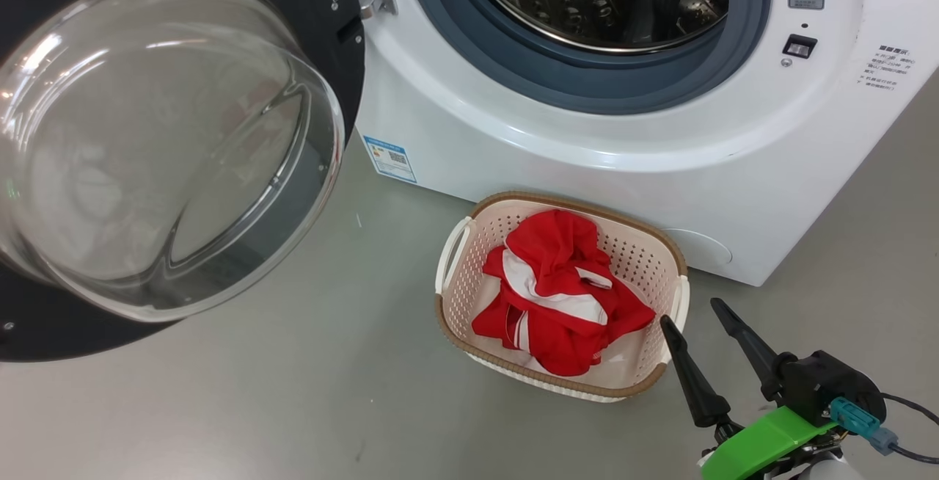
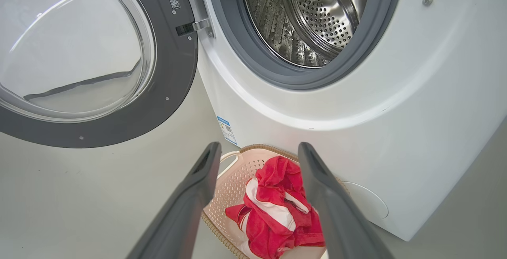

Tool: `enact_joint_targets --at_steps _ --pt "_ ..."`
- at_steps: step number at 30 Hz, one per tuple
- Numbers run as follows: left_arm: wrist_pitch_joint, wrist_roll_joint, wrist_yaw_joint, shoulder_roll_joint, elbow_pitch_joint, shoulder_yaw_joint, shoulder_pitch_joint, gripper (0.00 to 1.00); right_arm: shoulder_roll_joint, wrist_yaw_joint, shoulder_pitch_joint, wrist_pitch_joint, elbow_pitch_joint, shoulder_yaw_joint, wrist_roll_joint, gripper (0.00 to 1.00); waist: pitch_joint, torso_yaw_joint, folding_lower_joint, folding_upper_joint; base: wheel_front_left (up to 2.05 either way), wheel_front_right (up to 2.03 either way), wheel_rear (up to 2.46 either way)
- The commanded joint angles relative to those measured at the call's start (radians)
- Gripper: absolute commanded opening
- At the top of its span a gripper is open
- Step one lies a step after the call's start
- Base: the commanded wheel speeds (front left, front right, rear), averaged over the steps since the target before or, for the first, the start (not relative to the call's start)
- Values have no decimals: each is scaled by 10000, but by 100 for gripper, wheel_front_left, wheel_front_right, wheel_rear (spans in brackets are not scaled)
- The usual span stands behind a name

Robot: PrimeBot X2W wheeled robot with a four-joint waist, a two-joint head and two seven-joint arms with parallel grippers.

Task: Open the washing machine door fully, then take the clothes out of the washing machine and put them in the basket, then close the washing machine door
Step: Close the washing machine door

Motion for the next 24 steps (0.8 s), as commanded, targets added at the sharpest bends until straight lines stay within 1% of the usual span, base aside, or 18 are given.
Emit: enact_joint_targets --at_steps 1,6,11,18,24 --pt "167 -86 -57 838 -120 162 -290 0 -75 48 -302 -65 -240 265 -149 100 5 -9 0 0 0 0 0" --pt "1260 -348 -57 742 85 -88 -319 0 -55 48 -291 -65 -221 272 -146 100 2 -18 0 0 0 0 0" --pt "2027 -590 -57 637 -147 -308 -195 0 -30 48 -291 -65 -222 255 -155 100 -27 -26 0 0 0 0 0" --pt "3078 -1140 -57 514 -1154 -604 328 0 -28 48 -280 -65 -226 205 -129 100 -129 -38 0 0 0 0 0" --pt "3941 -1691 -57 572 -2230 -829 1098 0 17 48 -184 -65 -222 167 -90 100 -347 -57 0 0 0 0 0"
